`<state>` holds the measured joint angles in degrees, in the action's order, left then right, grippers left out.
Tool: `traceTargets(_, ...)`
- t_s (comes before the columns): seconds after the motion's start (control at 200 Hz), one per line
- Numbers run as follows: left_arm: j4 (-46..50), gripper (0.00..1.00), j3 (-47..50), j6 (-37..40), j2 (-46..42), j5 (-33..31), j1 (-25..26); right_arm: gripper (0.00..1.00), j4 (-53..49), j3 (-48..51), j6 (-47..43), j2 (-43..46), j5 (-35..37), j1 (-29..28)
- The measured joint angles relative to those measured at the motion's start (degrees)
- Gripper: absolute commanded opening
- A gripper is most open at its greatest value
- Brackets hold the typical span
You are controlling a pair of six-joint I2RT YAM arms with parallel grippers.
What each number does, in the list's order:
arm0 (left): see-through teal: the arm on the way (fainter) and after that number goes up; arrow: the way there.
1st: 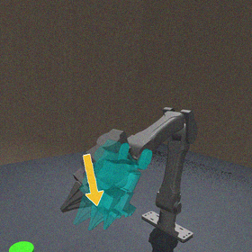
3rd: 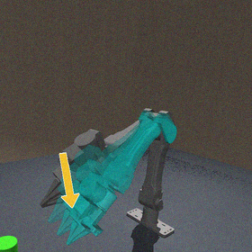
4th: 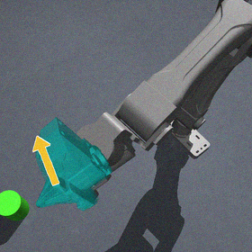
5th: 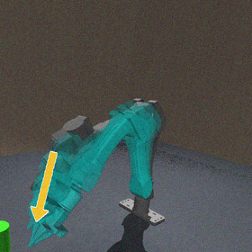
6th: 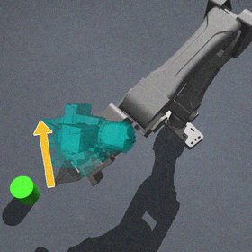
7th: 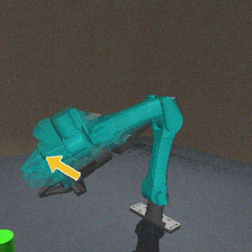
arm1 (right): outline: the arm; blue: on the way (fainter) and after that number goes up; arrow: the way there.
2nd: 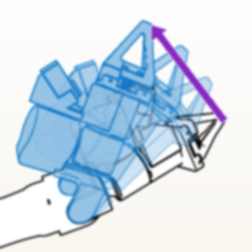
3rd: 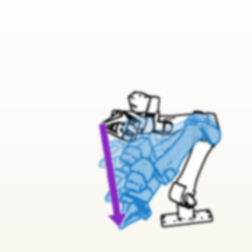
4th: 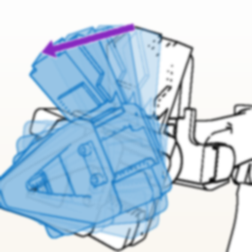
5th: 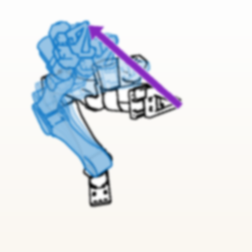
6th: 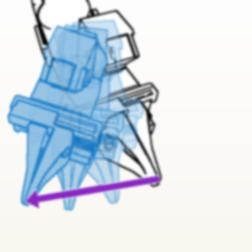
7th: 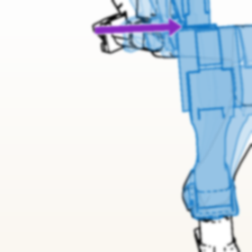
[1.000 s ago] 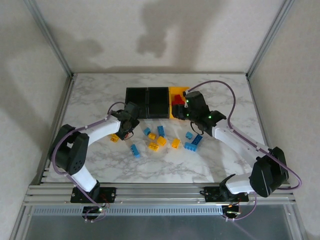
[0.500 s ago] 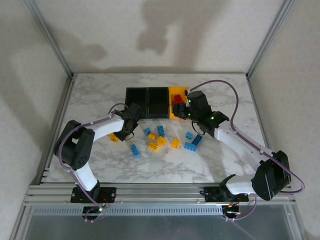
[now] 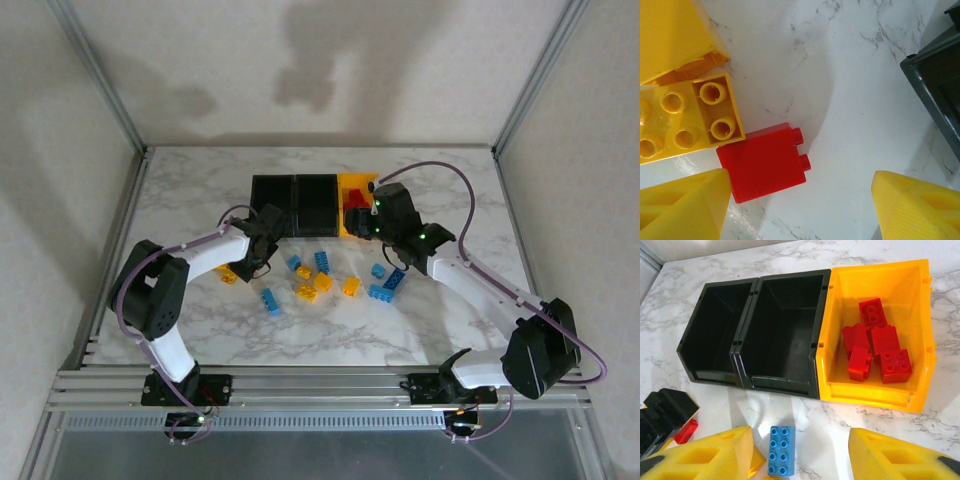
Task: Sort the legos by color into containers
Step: Pick up the lego from the middle-left of the table.
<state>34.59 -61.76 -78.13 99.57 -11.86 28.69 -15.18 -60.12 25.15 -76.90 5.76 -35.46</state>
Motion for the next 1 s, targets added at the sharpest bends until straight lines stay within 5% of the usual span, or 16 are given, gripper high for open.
traceTargets(0.556,1.51,0.77,1.05,-2.75,0.85,-0.22,0.15,0.53,0.48,1.51,0.17,0.35,0.00,0.07)
traceTargets(0.996,3.54,0.52,1.20,-2.71,3.80,-1.16,-0.04,0.53,0.48,1.51,0.20,1.18,0.00,0.46)
